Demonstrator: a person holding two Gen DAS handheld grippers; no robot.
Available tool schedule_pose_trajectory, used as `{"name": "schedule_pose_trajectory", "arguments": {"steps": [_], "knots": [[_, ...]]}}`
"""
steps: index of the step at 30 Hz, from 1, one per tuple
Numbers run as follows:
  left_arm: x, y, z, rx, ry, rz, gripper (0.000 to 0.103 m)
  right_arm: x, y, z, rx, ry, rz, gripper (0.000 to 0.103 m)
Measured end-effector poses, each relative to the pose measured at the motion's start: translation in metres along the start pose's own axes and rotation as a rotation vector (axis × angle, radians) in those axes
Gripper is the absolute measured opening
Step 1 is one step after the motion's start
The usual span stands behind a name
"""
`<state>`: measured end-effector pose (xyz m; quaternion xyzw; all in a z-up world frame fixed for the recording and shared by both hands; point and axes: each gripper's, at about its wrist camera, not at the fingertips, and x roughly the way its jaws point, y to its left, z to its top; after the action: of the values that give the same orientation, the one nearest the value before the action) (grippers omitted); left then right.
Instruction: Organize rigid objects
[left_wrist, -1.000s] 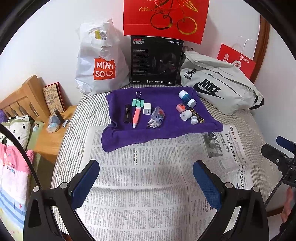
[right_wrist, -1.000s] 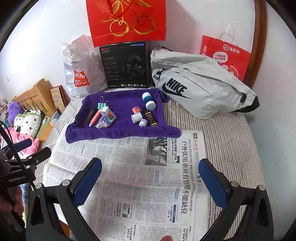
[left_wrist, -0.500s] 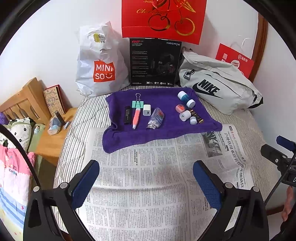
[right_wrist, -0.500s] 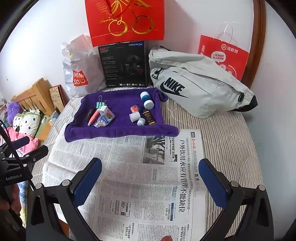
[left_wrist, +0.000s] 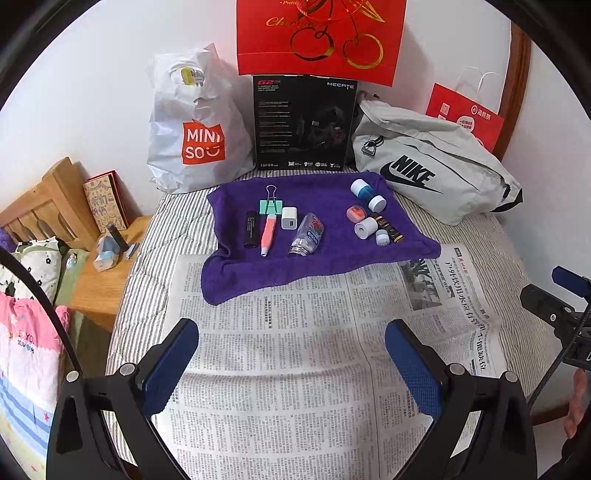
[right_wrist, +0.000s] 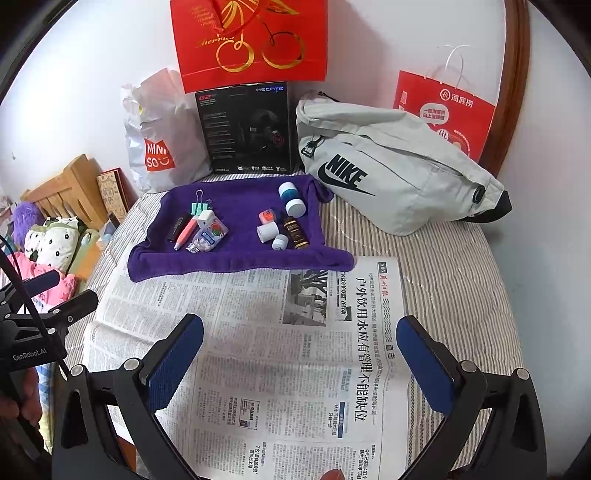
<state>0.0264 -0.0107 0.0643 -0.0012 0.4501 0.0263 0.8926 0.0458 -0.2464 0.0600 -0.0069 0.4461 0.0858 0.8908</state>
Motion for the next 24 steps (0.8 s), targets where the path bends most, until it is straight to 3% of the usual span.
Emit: {"name": "schedule_pose_trajectory", "arguments": {"steps": [24], "knots": [[0.0041, 0.0010, -0.0011, 0.012, 0.007, -0.003, 0.102, 0.0040, -0.0024, 0.0002, -0.001, 0.012, -0.007, 0.103]]}}
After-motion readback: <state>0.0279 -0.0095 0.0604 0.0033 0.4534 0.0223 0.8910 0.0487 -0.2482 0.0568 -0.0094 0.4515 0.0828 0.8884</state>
